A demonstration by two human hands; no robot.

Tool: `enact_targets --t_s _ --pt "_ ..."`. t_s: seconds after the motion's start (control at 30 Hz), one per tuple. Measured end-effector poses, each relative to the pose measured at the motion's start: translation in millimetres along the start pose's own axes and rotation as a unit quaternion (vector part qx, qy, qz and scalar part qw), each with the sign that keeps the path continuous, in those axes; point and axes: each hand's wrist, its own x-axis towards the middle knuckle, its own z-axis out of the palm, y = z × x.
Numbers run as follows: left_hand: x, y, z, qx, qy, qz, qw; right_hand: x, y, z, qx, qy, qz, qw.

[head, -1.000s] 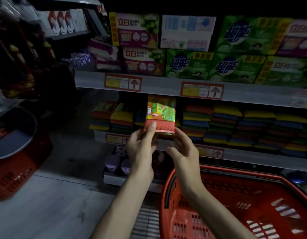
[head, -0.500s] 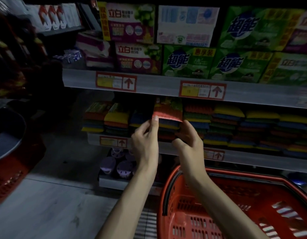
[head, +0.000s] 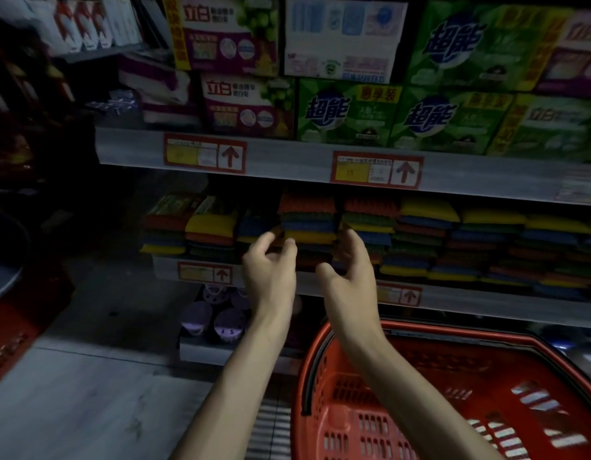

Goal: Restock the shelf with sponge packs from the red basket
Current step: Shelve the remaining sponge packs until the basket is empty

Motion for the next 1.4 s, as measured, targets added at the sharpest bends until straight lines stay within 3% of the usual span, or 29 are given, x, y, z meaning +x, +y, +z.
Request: enact_targets --t_s 0.23,0.7,0.77,0.9,1.07,1.4 --pt "0.1 3.0 1.2 0.009 0.030 -0.014 0.999 -0.1 -1.8 -1.8 -0.021 -0.001 0.013 1.000" --pt "-2.6 7.1 3.2 -0.008 -0.007 -0.036 0.999 3.9 4.5 -2.9 -0.036 0.032 0.011 0.999" --pt "-5.2 11.2 2.1 -0.011 -0.009 -0.044 0.999 7.1 7.6 -7.2 -0.030 0.091 0.024 0.995" --pt "-7.8 14.9 1.0 -0.016 0.002 -0.033 0.999 24.4 13.6 -23.5 0.033 0.171 0.132 0.976" --pt "-7.7 13.5 2.0 0.010 0.016 -0.029 0.999 38.6 17.3 -38.9 0.103 0.182 0.197 0.958" --pt "-4.4 6.4 3.4 0.032 0.004 -0.014 0.999 47.2 14.3 -42.3 0.117 0.178 0.202 0.956"
